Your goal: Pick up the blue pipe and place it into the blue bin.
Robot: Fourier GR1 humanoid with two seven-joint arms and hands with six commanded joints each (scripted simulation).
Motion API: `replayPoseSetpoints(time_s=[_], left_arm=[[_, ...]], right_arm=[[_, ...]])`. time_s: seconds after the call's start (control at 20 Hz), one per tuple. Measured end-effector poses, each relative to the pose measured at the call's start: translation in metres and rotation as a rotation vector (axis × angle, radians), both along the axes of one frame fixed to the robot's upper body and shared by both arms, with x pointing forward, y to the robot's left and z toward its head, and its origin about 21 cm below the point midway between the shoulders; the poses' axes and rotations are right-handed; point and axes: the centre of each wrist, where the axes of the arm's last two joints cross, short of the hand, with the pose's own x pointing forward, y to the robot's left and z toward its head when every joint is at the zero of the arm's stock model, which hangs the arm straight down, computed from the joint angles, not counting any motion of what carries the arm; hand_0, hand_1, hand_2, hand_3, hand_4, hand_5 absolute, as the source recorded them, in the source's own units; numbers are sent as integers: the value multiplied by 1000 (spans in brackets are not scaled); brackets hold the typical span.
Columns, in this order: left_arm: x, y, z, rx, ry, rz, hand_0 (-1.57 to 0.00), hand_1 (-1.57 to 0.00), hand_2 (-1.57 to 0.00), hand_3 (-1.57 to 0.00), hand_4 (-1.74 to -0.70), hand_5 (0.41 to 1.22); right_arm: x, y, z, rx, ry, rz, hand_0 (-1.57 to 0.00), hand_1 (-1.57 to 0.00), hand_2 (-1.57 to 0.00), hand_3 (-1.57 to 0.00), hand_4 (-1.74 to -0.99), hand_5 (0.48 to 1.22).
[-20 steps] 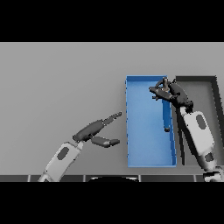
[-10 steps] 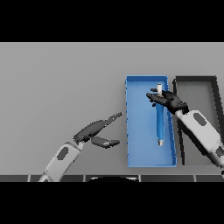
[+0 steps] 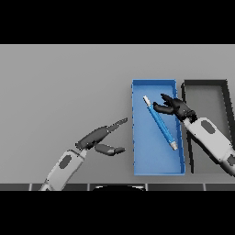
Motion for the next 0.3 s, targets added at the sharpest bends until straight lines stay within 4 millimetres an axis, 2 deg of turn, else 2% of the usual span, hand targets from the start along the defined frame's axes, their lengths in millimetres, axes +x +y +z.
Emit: replayPoseSetpoints(time_s=[0.3], left_arm=[[-4,-3,2,6,-5,-1,1,1,1,1,-826,474]], right_arm=[[1,5,-1,8,-10,15,-20,-15,-14,-8,-1186,769]])
